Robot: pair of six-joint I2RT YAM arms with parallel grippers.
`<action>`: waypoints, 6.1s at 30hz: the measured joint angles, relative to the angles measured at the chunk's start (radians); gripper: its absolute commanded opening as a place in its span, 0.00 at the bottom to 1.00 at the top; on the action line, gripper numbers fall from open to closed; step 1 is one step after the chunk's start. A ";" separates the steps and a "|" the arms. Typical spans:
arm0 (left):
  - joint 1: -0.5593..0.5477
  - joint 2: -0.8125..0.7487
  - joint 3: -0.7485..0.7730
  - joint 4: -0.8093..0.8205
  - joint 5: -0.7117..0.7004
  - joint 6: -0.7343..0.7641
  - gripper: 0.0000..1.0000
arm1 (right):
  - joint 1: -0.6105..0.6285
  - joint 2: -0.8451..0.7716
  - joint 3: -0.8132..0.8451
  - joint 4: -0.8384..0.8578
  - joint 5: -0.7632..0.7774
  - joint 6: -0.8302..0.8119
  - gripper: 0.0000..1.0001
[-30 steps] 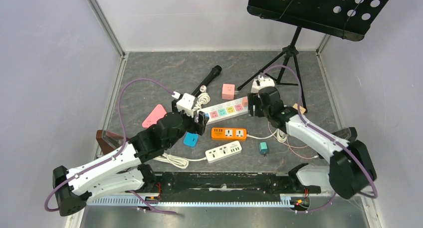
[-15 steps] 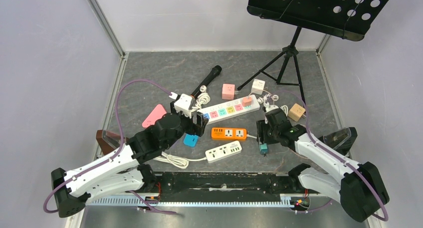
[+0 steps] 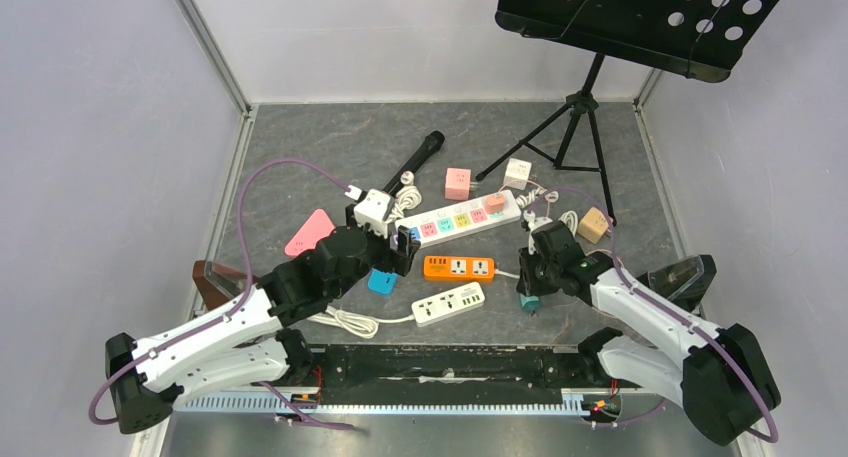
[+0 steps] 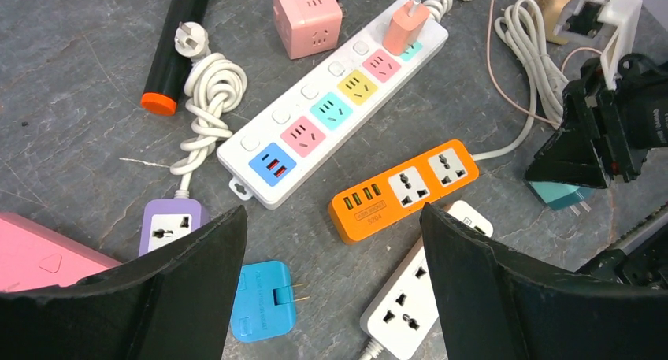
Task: Insert the plug
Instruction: Pick up the plug from the center of the board, then insert the plug into the socket.
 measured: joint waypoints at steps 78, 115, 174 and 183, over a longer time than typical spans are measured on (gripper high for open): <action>0.002 0.206 0.027 0.460 0.290 0.207 0.02 | 0.054 0.024 0.239 0.878 -0.340 0.437 0.90; 0.002 0.235 0.027 0.330 0.240 0.636 0.19 | 0.109 0.138 0.301 0.694 -0.338 0.574 0.36; 0.001 -0.063 0.066 -0.010 0.082 0.158 0.82 | 0.111 0.589 0.383 0.676 0.278 -0.230 0.21; 0.001 -0.063 0.066 -0.010 0.082 0.158 0.82 | 0.116 0.591 0.365 0.716 0.305 -0.238 0.23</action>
